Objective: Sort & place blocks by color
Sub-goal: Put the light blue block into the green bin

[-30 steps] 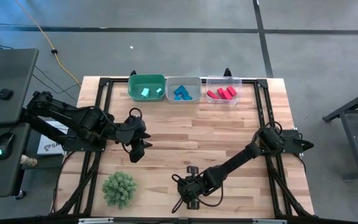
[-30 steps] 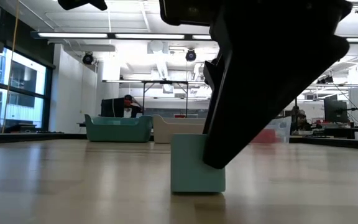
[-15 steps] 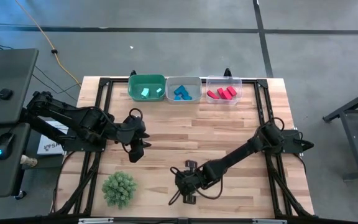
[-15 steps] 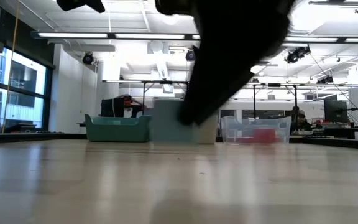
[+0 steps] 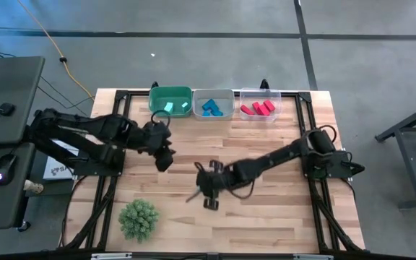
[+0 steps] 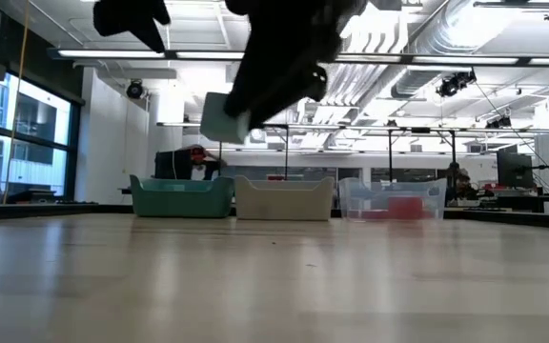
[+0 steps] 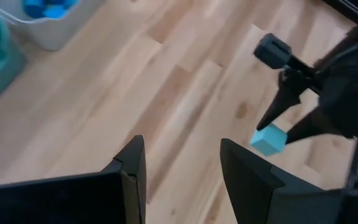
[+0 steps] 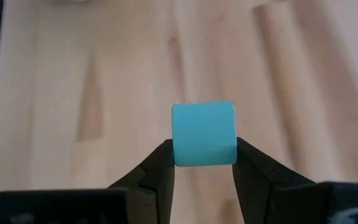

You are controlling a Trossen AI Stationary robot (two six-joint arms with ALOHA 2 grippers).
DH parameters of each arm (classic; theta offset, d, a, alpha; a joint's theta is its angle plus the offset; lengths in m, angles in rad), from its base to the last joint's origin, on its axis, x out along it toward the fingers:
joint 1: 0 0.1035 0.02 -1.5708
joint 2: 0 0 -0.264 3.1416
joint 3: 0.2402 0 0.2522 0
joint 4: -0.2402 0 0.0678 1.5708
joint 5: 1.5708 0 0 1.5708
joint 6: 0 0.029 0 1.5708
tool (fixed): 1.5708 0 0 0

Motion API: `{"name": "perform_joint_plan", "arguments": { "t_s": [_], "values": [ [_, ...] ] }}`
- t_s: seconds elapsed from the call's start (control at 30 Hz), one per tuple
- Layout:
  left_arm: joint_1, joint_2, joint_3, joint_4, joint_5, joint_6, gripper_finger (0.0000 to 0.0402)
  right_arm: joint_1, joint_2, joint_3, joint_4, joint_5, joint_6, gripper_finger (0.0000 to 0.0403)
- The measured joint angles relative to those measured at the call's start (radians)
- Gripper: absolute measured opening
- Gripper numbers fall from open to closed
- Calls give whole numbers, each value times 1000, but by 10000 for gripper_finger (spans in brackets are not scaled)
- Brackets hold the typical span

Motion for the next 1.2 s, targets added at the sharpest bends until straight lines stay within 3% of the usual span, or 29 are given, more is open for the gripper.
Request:
{"name": "perform_joint_plan", "arguments": {
  "t_s": [0.27, 0.6, 0.8, 1.2],
  "values": [
    [220, 0, 0, 0, 20, 87, 129, -129, -63, 0, 0, 1, -96, 111],
    [520, 0, 0, 21, 176, 252, 129, -279, -113, 0, 22, -7, -162, 112],
    [681, 12, -1, 33, 324, 279, 129, -344, -122, 0, 85, -7, -183, 112],
    [846, 81, -1, 124, 568, 272, 129, -429, -122, 0, 198, 93, -283, 112]
  ]
}}
